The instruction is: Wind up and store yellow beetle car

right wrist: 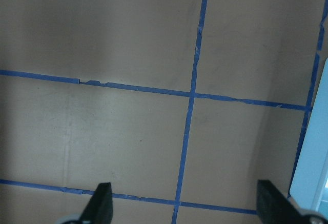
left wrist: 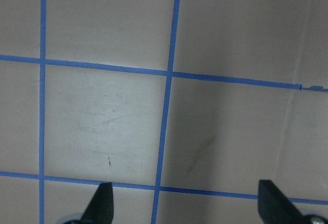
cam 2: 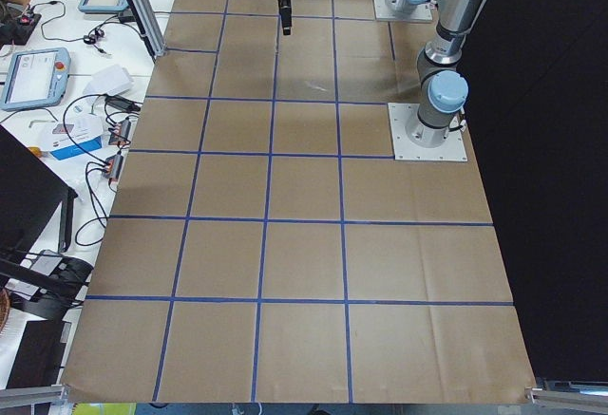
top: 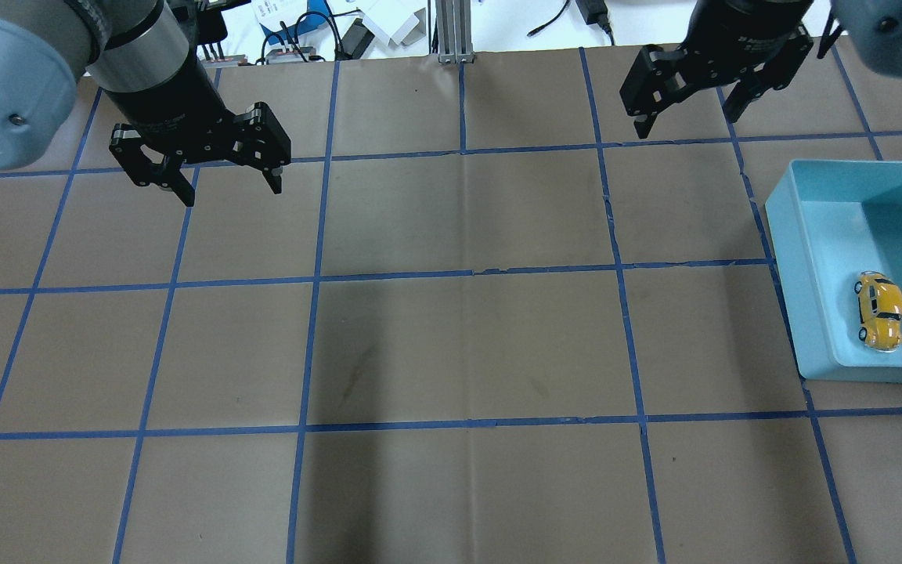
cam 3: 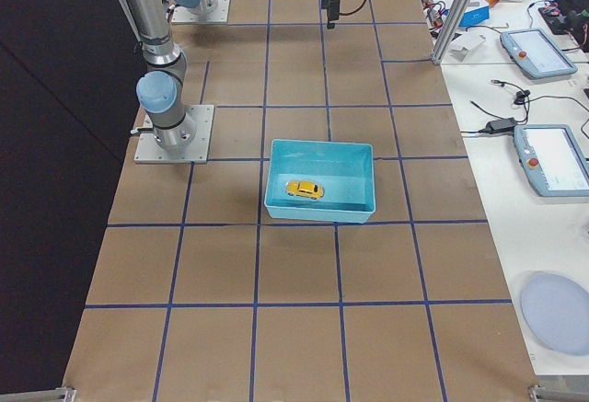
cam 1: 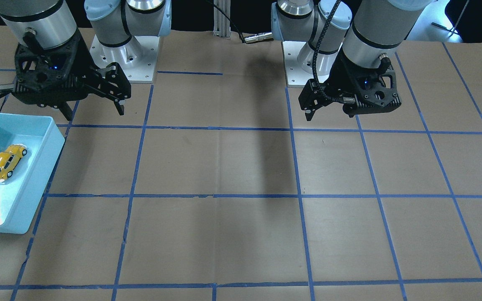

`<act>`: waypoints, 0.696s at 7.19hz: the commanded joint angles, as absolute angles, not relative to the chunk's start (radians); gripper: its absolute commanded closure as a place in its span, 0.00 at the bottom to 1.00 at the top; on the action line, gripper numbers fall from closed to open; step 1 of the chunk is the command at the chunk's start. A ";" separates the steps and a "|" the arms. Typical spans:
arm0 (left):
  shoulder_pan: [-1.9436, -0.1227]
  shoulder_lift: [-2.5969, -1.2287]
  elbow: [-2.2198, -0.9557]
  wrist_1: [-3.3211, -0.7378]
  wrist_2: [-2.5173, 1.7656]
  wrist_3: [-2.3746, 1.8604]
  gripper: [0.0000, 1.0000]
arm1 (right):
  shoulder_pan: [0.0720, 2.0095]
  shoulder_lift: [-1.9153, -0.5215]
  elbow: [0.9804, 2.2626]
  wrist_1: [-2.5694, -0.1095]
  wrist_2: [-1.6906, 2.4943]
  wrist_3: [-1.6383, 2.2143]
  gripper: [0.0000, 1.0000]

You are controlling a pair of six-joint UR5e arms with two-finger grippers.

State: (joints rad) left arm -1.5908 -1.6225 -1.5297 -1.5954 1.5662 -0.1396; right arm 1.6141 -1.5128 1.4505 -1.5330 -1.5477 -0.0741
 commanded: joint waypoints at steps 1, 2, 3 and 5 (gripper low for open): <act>-1.591 -1.623 -1.528 -1.595 1.566 -0.140 0.00 | 1.618 -1.535 1.479 -1.523 -1.543 0.001 0.00; -1.591 -1.623 -1.525 -1.595 1.569 -0.138 0.00 | 1.618 -1.537 1.480 -1.519 -1.546 0.008 0.00; -1.591 -1.624 -1.526 -1.594 1.568 -0.138 0.00 | 1.621 -1.537 1.482 -1.520 -1.543 0.005 0.00; -1.591 -1.623 -1.531 -1.594 1.571 -0.138 0.00 | 1.621 -1.537 1.482 -1.520 -1.548 0.005 0.00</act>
